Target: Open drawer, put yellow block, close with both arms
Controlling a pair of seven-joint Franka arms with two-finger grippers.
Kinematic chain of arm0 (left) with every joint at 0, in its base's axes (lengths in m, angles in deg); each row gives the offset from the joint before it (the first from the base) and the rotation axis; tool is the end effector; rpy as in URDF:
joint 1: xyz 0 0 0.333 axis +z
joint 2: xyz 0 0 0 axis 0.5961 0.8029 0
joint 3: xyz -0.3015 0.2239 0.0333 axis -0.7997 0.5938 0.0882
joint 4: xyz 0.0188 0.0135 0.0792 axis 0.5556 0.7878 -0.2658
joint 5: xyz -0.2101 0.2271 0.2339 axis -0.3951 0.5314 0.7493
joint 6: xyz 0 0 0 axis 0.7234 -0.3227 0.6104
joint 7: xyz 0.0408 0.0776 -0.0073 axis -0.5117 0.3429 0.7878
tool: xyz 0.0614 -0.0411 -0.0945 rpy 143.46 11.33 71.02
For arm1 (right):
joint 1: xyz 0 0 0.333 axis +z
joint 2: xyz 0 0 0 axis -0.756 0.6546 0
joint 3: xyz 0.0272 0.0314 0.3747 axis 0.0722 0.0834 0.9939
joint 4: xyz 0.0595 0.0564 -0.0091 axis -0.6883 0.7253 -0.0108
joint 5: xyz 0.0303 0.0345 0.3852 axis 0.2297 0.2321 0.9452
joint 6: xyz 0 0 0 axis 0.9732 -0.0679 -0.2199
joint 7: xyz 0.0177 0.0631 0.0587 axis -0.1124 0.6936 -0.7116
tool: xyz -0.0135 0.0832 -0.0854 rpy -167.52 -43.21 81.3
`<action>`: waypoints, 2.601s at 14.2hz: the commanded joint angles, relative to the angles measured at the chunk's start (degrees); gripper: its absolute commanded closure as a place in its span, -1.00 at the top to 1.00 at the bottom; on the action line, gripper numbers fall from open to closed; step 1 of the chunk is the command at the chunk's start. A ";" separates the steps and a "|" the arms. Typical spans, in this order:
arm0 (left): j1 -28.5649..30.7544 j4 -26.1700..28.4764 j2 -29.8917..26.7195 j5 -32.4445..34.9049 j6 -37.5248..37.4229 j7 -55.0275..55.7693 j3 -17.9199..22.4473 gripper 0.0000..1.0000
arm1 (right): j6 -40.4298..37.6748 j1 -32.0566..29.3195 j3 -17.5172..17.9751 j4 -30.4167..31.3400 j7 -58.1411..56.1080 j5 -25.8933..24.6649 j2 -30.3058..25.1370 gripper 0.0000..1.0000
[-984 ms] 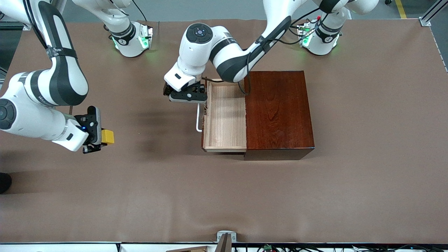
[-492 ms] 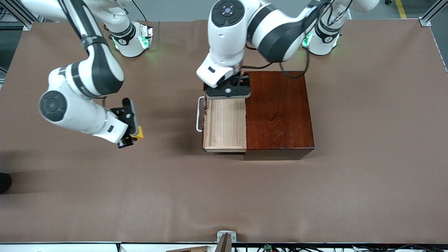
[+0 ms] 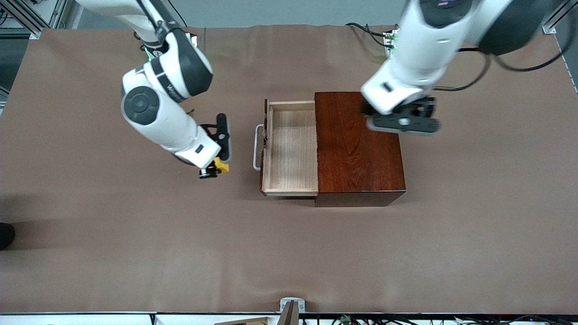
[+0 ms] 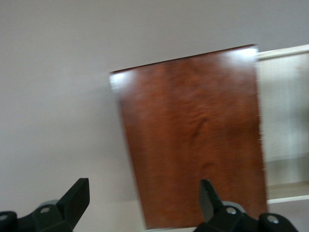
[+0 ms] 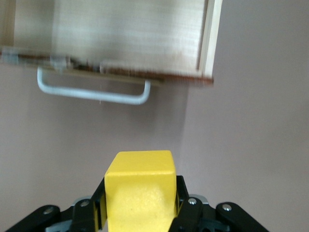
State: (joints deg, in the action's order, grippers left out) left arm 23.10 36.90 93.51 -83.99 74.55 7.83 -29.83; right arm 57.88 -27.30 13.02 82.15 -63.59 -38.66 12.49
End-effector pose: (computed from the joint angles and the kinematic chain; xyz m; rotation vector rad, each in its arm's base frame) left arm 0.5392 -0.2572 0.6450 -3.0585 0.2405 0.0538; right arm 0.5875 0.3242 0.4710 -2.0394 -2.2385 -0.1107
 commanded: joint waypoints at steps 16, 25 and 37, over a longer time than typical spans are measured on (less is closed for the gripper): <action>22.11 6.46 -6.64 -5.36 2.62 -17.02 -0.15 1.00 | 7.23 17.03 -0.88 -7.45 15.79 -0.72 10.36 -1.00; 22.02 5.94 -5.93 -5.18 2.70 -16.84 -0.15 1.00 | 8.90 19.85 -1.05 -7.97 21.14 -4.76 15.46 -1.00; 9.46 6.02 -5.93 -5.27 2.35 -17.37 13.12 1.00 | 4.78 19.50 -1.14 -8.33 26.34 -6.43 11.25 1.00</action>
State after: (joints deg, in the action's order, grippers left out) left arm 33.12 42.86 87.82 -89.39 76.95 -8.58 -17.22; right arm 65.55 -7.61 11.93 73.73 -38.41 -44.21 26.71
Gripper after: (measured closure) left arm 0.000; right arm 0.000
